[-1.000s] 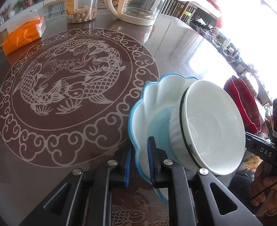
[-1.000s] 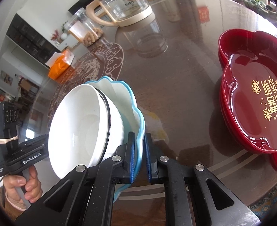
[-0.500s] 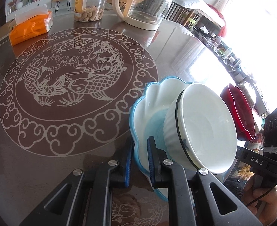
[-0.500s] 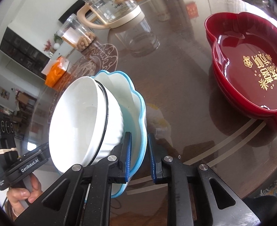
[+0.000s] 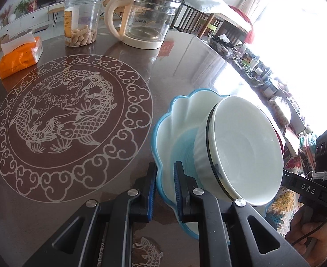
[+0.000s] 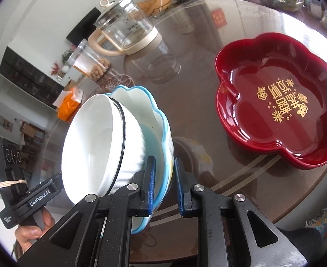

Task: Organize plates and bowls
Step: 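Carry the nested bowl stack with both tools onto the red plate stack, then open both tools and release the bowls on the red plates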

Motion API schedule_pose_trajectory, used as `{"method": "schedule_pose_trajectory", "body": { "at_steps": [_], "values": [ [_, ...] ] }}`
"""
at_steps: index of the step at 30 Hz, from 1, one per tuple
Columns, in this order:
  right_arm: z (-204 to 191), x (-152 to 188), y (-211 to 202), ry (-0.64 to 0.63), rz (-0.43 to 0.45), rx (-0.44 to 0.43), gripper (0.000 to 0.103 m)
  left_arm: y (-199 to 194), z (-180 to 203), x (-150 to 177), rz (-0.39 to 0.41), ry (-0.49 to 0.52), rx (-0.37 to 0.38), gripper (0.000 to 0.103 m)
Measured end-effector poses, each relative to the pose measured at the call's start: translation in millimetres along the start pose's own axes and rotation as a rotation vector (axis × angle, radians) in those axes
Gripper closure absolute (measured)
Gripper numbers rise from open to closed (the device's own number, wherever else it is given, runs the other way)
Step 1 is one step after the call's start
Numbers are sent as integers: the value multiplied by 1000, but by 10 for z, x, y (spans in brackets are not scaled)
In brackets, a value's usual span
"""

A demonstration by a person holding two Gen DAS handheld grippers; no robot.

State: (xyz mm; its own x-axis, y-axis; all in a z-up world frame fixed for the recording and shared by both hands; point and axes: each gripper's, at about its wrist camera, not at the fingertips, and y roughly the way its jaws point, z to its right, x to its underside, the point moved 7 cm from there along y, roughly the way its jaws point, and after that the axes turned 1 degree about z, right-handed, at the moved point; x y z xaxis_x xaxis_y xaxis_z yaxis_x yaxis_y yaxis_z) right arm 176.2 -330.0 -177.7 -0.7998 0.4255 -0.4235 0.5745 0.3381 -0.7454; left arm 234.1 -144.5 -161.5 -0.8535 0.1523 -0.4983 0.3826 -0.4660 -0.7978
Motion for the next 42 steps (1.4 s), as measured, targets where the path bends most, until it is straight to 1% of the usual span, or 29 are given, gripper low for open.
{"method": "schedule_pose_trajectory", "body": {
  "at_steps": [5, 9, 15, 21, 27, 32, 38, 40, 42],
  "values": [
    [122, -192, -350, 3, 48, 20, 84, -26, 406, -230, 15, 56, 30, 89],
    [302, -346, -647, 13, 91, 51, 84, 54, 781, -393, 19, 101, 65, 89],
    [678, -536, -1004, 33, 153, 128, 84, 346, 1337, -535, 1, 144, 119, 89],
    [1081, -688, -1070, 73, 179, 183, 84, 717, 1696, -587, -27, 171, 135, 89],
    [1425, -693, -962, 108, 168, 201, 84, 1012, 1814, -520, -63, 194, 114, 89],
    [1558, -650, -851, 129, 162, 202, 84, 1178, 1799, -419, -88, 203, 93, 89],
    [1620, -596, -750, 128, 151, 187, 85, 1141, 1823, -408, -68, 244, 79, 89],
    [1635, -599, -743, 131, 145, 171, 82, 1126, 1823, -413, -64, 253, 77, 89],
    [1630, -622, -772, 114, 161, 176, 82, 1078, 1833, -437, -44, 265, 58, 88]
  ]
}}
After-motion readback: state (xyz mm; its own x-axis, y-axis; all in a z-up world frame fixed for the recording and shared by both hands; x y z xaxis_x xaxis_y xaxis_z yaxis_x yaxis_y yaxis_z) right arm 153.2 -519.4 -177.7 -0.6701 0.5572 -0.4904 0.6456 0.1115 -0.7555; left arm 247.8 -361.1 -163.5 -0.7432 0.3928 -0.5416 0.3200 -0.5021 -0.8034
